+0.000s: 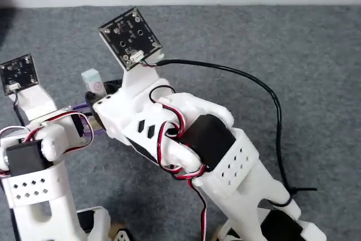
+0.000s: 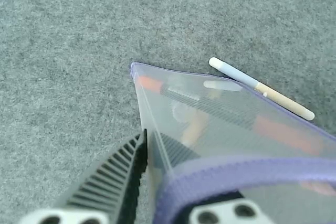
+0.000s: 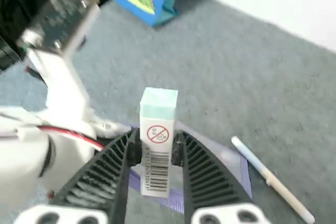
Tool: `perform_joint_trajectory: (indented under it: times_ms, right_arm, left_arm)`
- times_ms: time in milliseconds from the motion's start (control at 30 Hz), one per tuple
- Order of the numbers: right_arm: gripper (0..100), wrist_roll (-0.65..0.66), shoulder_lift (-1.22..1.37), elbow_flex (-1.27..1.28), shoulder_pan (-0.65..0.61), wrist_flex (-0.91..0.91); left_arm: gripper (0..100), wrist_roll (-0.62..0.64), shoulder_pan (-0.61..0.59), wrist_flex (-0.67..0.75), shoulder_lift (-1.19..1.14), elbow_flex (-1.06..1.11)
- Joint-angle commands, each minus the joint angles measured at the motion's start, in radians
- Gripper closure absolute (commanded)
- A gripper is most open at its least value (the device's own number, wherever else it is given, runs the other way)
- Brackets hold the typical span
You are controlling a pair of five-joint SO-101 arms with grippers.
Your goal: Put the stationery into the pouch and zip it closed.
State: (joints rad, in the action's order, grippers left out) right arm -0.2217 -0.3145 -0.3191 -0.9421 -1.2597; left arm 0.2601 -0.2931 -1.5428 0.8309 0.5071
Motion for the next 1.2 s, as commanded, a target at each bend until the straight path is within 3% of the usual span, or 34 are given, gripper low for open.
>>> perform_joint_trajectory:
  times_ms: [0, 200, 500, 933, 1167]
  right_arm:
    - [99.1, -0.014, -0.07, 0.003, -0.012, 0.035]
    - [99.1, -0.012, -0.245, 0.242, -0.025, 0.081]
    - [99.1, 0.114, -0.542, 0.776, -0.027, 0.568]
    - [99.1, 0.117, -0.552, 1.178, -0.025, 1.07]
    - [98.3, 0.235, -0.55, 1.316, -0.024, 1.236]
  left_arm:
    - [99, 0.008, -0.002, 0.026, 0.002, -0.013]
    - [99, 0.008, -0.002, 0.029, 0.002, -0.013]
    - [99, 0.008, -0.002, 0.031, -0.003, -0.013]
    - [99, 0.008, -0.002, 0.031, -0.006, -0.013]
    - [99, 0.008, -0.002, 0.031, -0.006, -0.013]
